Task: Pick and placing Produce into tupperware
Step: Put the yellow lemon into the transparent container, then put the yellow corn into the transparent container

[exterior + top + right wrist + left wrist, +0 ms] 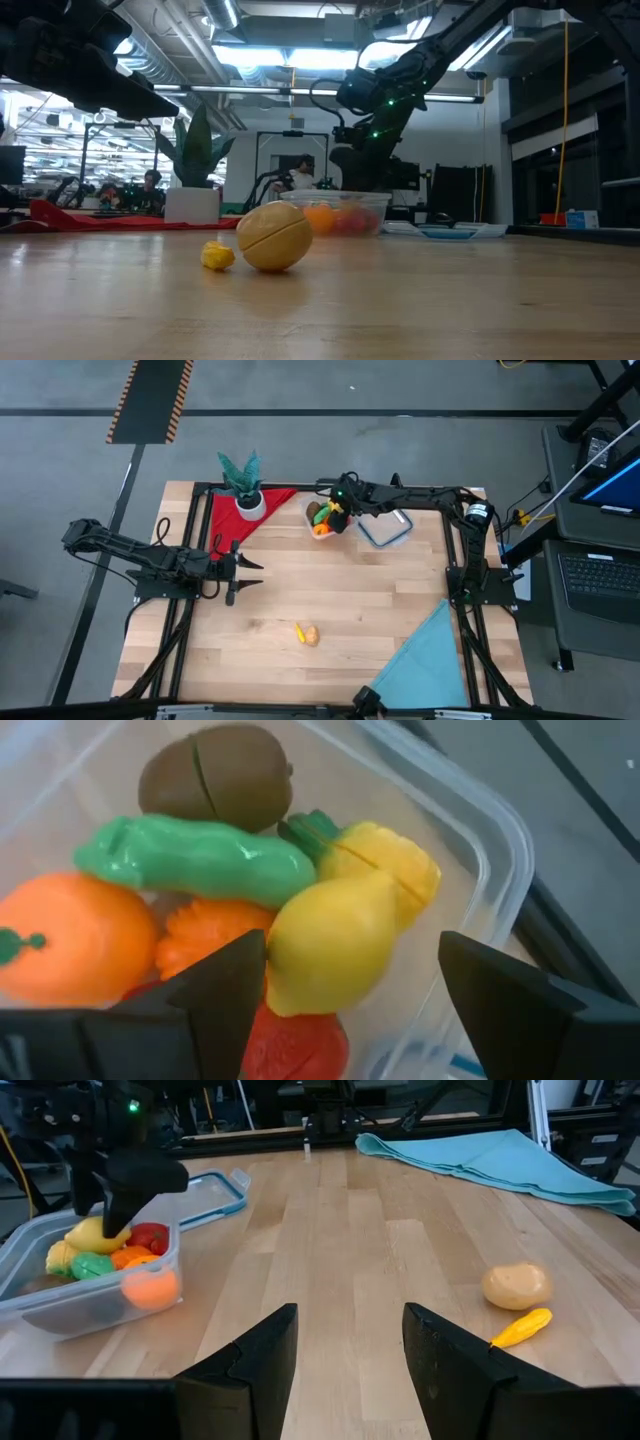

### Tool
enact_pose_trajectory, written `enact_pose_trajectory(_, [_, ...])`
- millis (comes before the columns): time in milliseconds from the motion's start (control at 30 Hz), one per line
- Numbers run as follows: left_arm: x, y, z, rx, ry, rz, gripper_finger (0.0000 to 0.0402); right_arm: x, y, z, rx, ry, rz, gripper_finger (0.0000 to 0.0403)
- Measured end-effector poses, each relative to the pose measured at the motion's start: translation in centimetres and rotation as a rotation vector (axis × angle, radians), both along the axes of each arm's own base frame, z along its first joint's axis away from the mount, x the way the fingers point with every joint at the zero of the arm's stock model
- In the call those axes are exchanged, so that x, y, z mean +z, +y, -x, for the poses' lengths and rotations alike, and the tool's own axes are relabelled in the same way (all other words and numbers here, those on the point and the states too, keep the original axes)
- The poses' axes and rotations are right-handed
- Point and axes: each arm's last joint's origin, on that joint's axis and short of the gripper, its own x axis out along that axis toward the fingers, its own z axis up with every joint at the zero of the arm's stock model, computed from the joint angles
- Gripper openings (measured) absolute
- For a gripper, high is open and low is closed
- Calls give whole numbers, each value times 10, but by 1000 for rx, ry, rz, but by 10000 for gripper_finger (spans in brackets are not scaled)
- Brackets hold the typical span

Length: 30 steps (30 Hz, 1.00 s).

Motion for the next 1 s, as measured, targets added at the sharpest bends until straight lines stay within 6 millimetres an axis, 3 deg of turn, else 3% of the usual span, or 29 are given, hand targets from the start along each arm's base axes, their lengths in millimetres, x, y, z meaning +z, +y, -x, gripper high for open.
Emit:
enact_pose_trajectory(400, [0,0,0,-1,0,-1,174,14,14,-14,166,-99,-64,298])
enact_pose_trajectory(600, [0,0,0,0,0,-1,174,38,24,-11,213,-151,-22,297])
enact_pose_trajectory(800, [0,0,0,-1,-1,-1,174,58,53,12,268,-292,42,282])
enact_pose_trajectory(1000, [2,0,0,-3,-16,4,174,60,97,48,363,-519,142,274])
